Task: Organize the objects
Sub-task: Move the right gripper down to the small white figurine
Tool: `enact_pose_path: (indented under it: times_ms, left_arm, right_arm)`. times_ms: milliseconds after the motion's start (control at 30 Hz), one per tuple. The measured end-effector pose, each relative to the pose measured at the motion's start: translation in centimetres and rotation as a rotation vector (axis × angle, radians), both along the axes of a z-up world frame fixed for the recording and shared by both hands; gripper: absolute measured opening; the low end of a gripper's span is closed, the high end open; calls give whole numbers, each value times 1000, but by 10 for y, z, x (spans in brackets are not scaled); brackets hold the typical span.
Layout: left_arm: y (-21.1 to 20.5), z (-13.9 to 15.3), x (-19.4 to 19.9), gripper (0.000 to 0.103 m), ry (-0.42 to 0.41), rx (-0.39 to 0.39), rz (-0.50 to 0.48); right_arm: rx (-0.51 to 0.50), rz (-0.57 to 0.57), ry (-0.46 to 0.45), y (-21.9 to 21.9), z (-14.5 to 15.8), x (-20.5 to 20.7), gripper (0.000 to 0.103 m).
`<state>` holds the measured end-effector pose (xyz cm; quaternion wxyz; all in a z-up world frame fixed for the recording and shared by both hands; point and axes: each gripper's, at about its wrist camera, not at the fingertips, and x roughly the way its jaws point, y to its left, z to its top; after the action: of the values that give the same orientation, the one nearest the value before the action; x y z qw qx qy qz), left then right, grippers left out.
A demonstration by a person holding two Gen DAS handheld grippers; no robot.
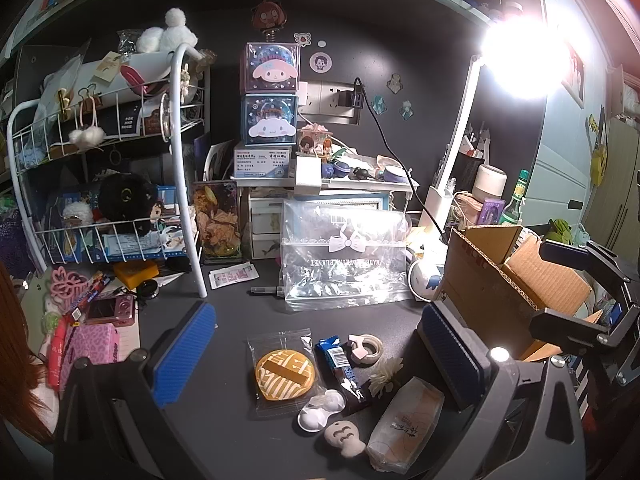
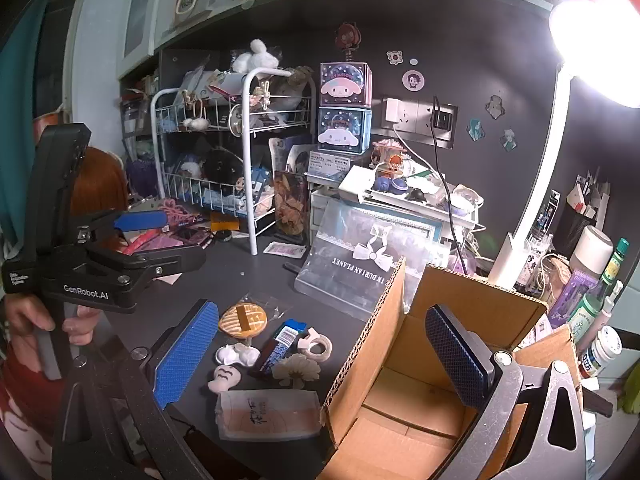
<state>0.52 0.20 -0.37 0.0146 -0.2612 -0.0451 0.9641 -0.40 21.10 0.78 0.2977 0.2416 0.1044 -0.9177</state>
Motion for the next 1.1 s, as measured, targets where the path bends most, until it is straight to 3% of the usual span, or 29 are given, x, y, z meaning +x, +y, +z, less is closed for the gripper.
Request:
enact_pose_path:
  times_ms: [733,1100]
  left_arm:
    - [4,1,1,103,-1,0,-3]
    - [-35,-12,4,103,-1,34,-7]
  right_arm:
    - [-17,-2,15,2,1,7,103]
    - [12,76,95,-38,4,39,103]
